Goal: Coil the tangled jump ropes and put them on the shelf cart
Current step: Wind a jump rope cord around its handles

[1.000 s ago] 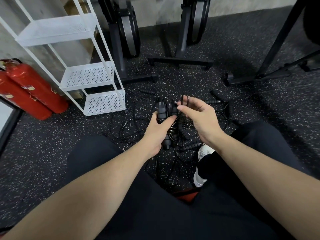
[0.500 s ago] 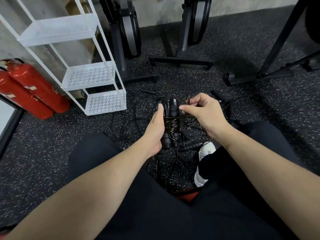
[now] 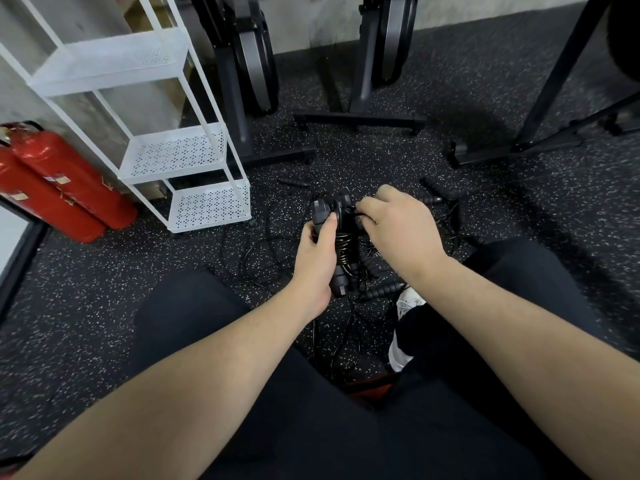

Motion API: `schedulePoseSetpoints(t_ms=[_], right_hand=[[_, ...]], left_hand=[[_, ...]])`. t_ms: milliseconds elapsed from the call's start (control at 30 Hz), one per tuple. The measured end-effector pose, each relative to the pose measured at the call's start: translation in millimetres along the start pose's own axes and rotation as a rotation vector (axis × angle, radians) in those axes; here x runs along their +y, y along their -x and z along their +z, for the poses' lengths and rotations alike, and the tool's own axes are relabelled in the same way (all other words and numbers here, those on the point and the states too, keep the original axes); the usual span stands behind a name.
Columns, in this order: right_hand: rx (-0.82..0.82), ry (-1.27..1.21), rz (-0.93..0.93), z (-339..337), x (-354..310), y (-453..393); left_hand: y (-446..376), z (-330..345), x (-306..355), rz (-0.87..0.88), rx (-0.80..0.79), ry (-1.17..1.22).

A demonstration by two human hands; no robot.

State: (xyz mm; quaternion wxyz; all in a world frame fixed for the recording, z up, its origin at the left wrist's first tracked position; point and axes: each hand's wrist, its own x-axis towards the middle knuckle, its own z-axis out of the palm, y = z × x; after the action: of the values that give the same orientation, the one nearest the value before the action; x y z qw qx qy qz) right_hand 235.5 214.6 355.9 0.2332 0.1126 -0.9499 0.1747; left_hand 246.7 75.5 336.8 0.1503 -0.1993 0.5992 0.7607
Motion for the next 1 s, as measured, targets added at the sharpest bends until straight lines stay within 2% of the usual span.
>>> schedulePoseSetpoints(t_ms=[133,300,400,600,700,800,900,1000], right_hand=[[-0.008,0.06,-0.056,1,5,1],[-0.133,0.119,-0.096,0,9,5],[-0.176,0.13,-0.086,1,8,5],[-0.248,0.223,-0.151,7,9,1],[-0.288,0.201,-0.154,14,9,8],[-0.319,0.17,-0.159,18,8,9],[-0.364,0.076,-0.062,14,12,4],[-0.37,-0.163,0.183,4,20,-2]], left_hand=[[2,2,2,0.006,-0.004,-0.079],[4,2,5,0.029,-0.006,-0.268],[7,4,9,-0.022,-0.027,-0.264],[0,4,2,0.067,0.093,-0.357],[0,4,-2,0.008,0.086,-0.387],[-2,0,-1,-0.111,0.055,-0.301],[-3,-1,-2,-0.106,0.03,-0.293],[-3,-1,0,-0.078,-0.002,-0.277]])
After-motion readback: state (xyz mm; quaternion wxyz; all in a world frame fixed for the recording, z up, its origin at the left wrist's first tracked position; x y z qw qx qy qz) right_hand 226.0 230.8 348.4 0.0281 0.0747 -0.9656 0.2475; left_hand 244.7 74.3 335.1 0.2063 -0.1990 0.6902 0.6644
